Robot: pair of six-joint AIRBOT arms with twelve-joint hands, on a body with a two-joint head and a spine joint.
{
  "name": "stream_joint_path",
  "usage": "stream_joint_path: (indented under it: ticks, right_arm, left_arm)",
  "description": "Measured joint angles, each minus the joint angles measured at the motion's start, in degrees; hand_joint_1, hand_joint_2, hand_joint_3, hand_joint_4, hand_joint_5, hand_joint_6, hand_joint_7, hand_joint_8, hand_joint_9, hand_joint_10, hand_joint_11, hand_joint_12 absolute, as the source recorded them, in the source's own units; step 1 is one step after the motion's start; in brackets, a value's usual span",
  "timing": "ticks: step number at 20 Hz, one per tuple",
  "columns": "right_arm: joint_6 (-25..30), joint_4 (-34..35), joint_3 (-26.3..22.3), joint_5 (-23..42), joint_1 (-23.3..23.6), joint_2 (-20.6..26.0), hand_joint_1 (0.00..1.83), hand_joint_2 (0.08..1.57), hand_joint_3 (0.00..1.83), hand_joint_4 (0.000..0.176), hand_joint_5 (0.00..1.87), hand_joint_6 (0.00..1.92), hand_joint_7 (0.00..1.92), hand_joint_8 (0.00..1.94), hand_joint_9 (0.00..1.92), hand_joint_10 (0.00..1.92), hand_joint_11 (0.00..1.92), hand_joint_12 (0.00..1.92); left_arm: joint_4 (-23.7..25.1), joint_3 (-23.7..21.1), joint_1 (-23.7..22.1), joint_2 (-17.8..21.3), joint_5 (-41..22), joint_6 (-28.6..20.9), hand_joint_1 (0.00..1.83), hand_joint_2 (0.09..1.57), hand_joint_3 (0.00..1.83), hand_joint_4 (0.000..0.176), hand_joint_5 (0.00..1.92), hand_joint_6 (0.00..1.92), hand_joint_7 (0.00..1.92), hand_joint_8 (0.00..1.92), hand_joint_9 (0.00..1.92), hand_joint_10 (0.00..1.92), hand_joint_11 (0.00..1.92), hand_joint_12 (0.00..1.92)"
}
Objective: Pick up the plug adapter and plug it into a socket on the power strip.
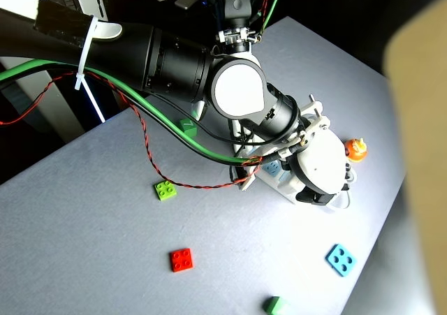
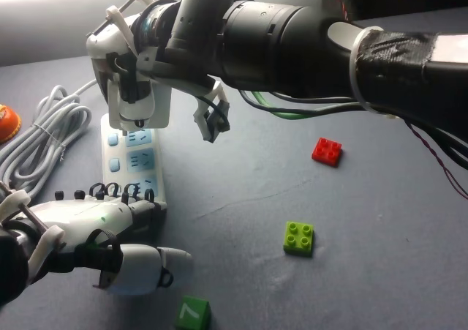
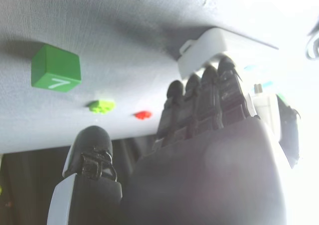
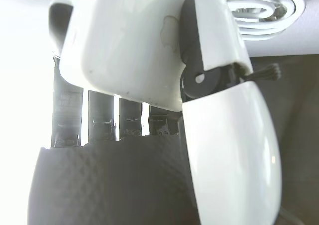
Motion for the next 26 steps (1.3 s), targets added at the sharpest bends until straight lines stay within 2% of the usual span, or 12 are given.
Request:
stream_joint_path:
  ticks: [3, 4, 5, 8, 9, 10, 11, 12, 14, 15, 16, 26]
  right_arm:
    - [-0.2, 0.0, 0.0, 0.3, 0.0, 0.0, 1.26, 1.11, 0.0, 0.0, 0.96, 0.85, 1.05, 1.09, 0.94, 1.06, 0.79, 1.53]
    - [-0.3, 0.0, 0.1, 0.3, 0.0, 0.0, 1.35, 1.13, 0.0, 0.0, 0.9, 0.89, 0.98, 1.09, 0.88, 1.3, 0.79, 1.54]
    - [-0.5, 0.0, 0.4, 0.4, -0.1, 0.0, 1.37, 1.15, 0.0, 0.0, 0.84, 0.97, 0.93, 1.14, 0.85, 1.39, 0.76, 1.55]
    - [-1.4, 0.0, 0.5, 0.5, -0.1, 0.2, 1.37, 1.16, 0.0, 0.0, 0.84, 0.97, 0.91, 1.16, 0.83, 1.42, 0.74, 1.57]
    - [-1.6, 0.0, 0.6, 0.8, -0.1, 0.3, 1.27, 1.13, 0.0, 0.0, 0.93, 0.9, 0.98, 1.15, 0.86, 1.2, 0.75, 1.57]
    - [-1.6, 0.0, 0.6, 0.8, -0.1, 0.4, 1.35, 1.13, 0.0, 0.0, 0.91, 0.89, 0.97, 1.09, 0.87, 1.32, 0.76, 1.55]
    - [-1.8, 0.0, 0.6, 0.8, -0.1, 0.4, 1.27, 1.13, 0.0, 0.0, 0.92, 0.92, 1.0, 1.13, 0.89, 1.17, 0.77, 1.57]
    - [-2.0, 0.0, 0.6, 0.9, -0.2, 0.4, 1.35, 1.14, 0.0, 0.0, 0.87, 0.93, 0.95, 1.13, 0.86, 1.33, 0.77, 1.57]
    - [-2.4, 0.0, 0.6, 1.3, -0.5, 0.4, 1.26, 1.12, 0.0, 0.0, 0.94, 0.88, 1.0, 1.17, 0.91, 1.12, 0.81, 1.52]
    - [-2.6, 0.0, 0.6, 1.3, -0.7, 0.4, 1.35, 1.15, 0.0, 0.0, 0.88, 0.92, 0.93, 1.17, 0.86, 1.34, 0.78, 1.54]
    - [-2.7, 0.0, 0.6, 1.3, -0.9, 0.4, 1.36, 1.15, 0.0, 0.0, 0.86, 0.94, 0.92, 1.16, 0.84, 1.38, 0.77, 1.54]
    - [-3.3, -0.1, 0.6, 1.6, -0.9, 0.4, 1.37, 1.15, 0.0, 0.0, 0.85, 0.94, 0.93, 1.14, 0.87, 1.36, 0.8, 1.51]
  left_arm:
    - [0.2, 0.0, 0.2, 0.0, 0.0, -0.3, 0.0, 1.29, 0.0, 0.0, 0.05, 0.01, 0.07, 0.01, 0.07, 0.02, 0.04, 0.02]
    - [0.2, 0.0, 0.2, 0.0, 0.0, -0.4, 0.0, 1.29, 0.0, 0.0, 0.03, 0.0, 0.04, 0.0, 0.04, 0.0, 0.01, 0.01]
    - [0.2, 0.0, 0.2, 0.0, 0.0, -0.7, 0.0, 1.29, 0.0, 0.0, 0.02, 0.0, 0.03, 0.0, 0.03, 0.0, 0.0, 0.0]
    - [0.3, 0.0, 0.2, 0.0, 0.0, -1.0, 0.0, 1.28, 0.0, 0.0, 0.02, 0.0, 0.03, 0.0, 0.03, 0.0, 0.01, 0.01]
    - [0.3, 0.0, 0.2, 0.0, 0.0, -1.0, 0.0, 1.29, 0.0, 0.0, 0.03, 0.01, 0.04, 0.01, 0.04, 0.0, 0.02, 0.01]
    - [0.3, 0.0, 0.2, 0.0, 0.0, -1.0, 0.0, 1.29, 0.0, 0.0, 0.04, 0.01, 0.04, 0.01, 0.04, 0.01, 0.03, 0.02]
    - [0.2, 0.0, 0.2, 0.0, 0.0, -1.0, 0.0, 1.29, 0.0, 0.0, 0.06, 0.01, 0.05, 0.01, 0.05, 0.01, 0.04, 0.03]
    - [0.2, 0.0, 0.2, 0.1, 0.0, -1.0, 0.0, 1.28, 0.0, 0.0, 0.05, 0.01, 0.05, 0.01, 0.05, 0.01, 0.04, 0.02]
    - [0.2, 0.0, 0.2, 0.1, 0.1, -1.0, 0.03, 1.26, 0.0, 0.0, 0.13, 0.0, 0.11, 0.0, 0.1, 0.0, 0.01, 0.25]
    - [0.3, 0.0, 0.2, 0.1, 0.0, -1.0, 0.01, 1.27, 0.01, 0.0, 0.09, 0.0, 0.07, 0.0, 0.06, 0.0, 0.0, 0.19]
    - [0.3, 0.0, 0.2, 0.1, 0.0, -1.0, 0.0, 1.28, 0.01, 0.0, 0.07, 0.0, 0.06, 0.0, 0.05, 0.0, 0.0, 0.17]
    - [0.4, 0.0, 0.6, 0.4, 0.4, -1.1, 0.0, 1.28, 0.0, 0.0, 0.08, 0.0, 0.05, 0.01, 0.05, 0.0, 0.0, 0.2]
